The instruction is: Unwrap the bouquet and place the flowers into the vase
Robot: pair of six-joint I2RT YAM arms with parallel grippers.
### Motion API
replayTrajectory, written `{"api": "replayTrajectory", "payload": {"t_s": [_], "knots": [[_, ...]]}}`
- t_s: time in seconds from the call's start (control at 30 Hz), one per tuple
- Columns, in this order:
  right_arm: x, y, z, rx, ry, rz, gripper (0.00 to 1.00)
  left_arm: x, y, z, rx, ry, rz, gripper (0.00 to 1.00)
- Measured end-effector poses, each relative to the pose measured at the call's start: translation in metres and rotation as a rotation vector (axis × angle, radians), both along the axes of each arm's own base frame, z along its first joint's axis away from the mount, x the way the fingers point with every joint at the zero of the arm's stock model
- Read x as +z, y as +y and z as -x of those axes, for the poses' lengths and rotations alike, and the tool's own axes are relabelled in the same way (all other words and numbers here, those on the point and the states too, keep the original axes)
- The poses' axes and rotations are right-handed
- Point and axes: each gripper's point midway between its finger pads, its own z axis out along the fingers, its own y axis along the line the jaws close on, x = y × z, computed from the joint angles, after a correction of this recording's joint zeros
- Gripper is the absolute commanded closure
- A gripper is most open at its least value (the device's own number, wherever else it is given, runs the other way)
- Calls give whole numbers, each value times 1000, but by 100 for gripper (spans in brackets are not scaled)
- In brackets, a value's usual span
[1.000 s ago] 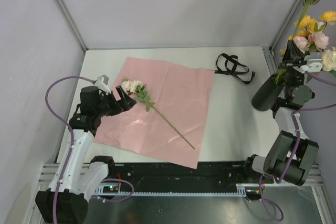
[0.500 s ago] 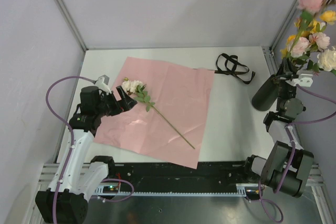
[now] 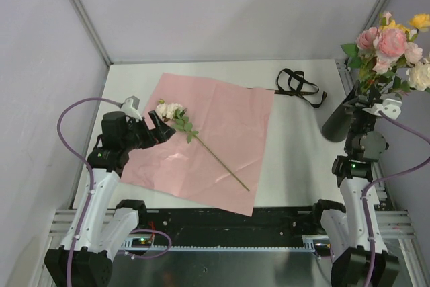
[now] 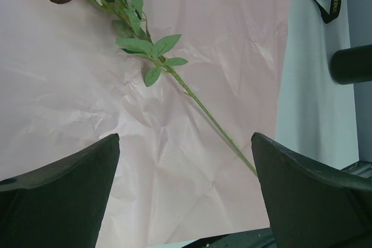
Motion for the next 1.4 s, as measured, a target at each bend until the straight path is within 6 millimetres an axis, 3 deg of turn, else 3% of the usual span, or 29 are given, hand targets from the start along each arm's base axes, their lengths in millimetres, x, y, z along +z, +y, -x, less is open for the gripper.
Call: {"api": "replayTrajectory", "payload": {"t_s": [0.27,0.47,0.57,0.8,0.93,1.1,1.4], "knots": [[-5,19,15,72,163,-262,51,2,-1,1,-3,-9,0,0],[-17,58,24,215,289,-438,53,2,3,0,15,-11,-12,0],[-33,92,24,324,373,-480,54,1,5,-1,27,-12,-19,0],[-88,211,26,571,648,-413,52,4,16,-2,87,-36,-55,0],[-130,280,27,668,815,-304,50,8,26,-1,138,-59,-85,0],[-174,342,14,732,1002,-189,46,11,40,2,204,-75,-122,0],[-210,439,-3,955,1188,-75,46,19,51,4,261,-104,-149,0]]}}
